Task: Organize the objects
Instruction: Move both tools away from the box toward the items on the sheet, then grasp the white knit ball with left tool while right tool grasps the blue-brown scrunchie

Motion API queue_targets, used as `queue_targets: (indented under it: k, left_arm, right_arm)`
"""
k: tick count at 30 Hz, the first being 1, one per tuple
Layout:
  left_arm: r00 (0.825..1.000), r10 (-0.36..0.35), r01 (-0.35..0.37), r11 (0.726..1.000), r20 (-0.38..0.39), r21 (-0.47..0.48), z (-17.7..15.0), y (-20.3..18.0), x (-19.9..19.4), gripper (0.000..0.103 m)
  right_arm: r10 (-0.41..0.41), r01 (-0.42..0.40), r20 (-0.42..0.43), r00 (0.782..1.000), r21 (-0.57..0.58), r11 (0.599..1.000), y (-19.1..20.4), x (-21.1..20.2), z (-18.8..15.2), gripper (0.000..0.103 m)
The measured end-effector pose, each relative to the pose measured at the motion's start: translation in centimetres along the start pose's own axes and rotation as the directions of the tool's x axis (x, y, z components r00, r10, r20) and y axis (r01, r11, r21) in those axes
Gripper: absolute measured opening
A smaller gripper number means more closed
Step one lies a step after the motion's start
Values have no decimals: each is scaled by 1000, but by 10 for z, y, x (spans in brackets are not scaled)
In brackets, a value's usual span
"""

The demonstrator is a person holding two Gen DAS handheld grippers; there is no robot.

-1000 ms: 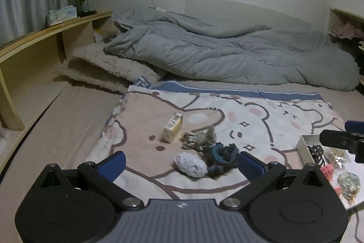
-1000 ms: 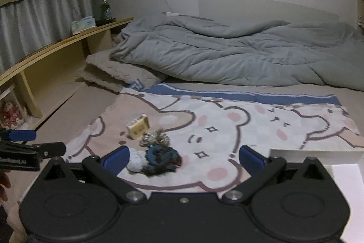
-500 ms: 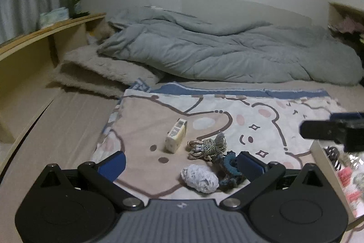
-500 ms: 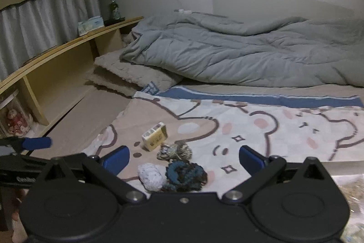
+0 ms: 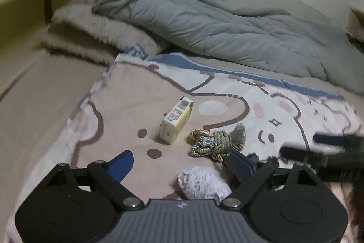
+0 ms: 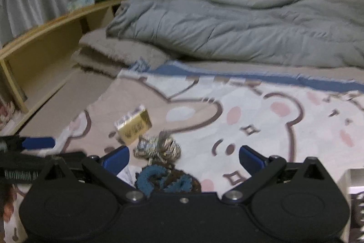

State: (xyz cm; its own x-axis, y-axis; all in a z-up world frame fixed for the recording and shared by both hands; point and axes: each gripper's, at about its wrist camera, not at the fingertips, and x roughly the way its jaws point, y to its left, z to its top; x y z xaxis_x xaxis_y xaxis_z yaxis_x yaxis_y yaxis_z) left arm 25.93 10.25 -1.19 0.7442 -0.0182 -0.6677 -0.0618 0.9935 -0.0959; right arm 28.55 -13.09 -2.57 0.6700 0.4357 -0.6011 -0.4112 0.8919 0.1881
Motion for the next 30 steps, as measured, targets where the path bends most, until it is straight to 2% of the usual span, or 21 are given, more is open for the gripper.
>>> queue_targets:
  k: [3,5,11,12,13,18,22,27,29,30]
  left_arm:
    - [1000,-4,3,999,-28,-51,-1,4,17,86]
    - [997,0,-8,995,-83,-97,-2,7,31,82]
    - [971,-36,-25,967,-235,-254,-10,17,56,78]
    - [966,-45,-30,959,-254,-283,-11,18,58,78]
    - [962,-52,-34,951,-267,-308,-12,19,60,78]
    - [950,-72,-73,896,-305,-438,-19,18,68,78]
    - [950,-57,-93,887,-307,-452,-20,9,74,78]
    - [950,-61,-83,896,-307,-436,-21,-3,80,61]
    - [952,-63,-78,897,-301,-435,-21,-6,80,49]
    - [953,-55,-81,900,-296,-428,-21,-8,79,48]
  right_arm:
    - [5,-8,-31,1000,-84,996,2,17,-5,103]
    - [21,-26,-49,999,-114,993,3,26,-8,103]
    - [86,-112,-140,986,-190,975,9,45,-16,100]
    - [78,-113,-169,983,-208,972,10,50,-17,92]
    - [61,-103,-190,980,-222,970,11,53,-18,89]
    - [88,-133,-221,971,-199,971,13,61,-19,84]
    - [106,-159,-257,961,-193,968,17,68,-22,78]
    - [126,-182,-281,951,-184,966,18,70,-27,67]
    - [136,-184,-272,953,-160,970,14,66,-26,64]
    - [144,-187,-267,953,-144,972,12,64,-25,62]
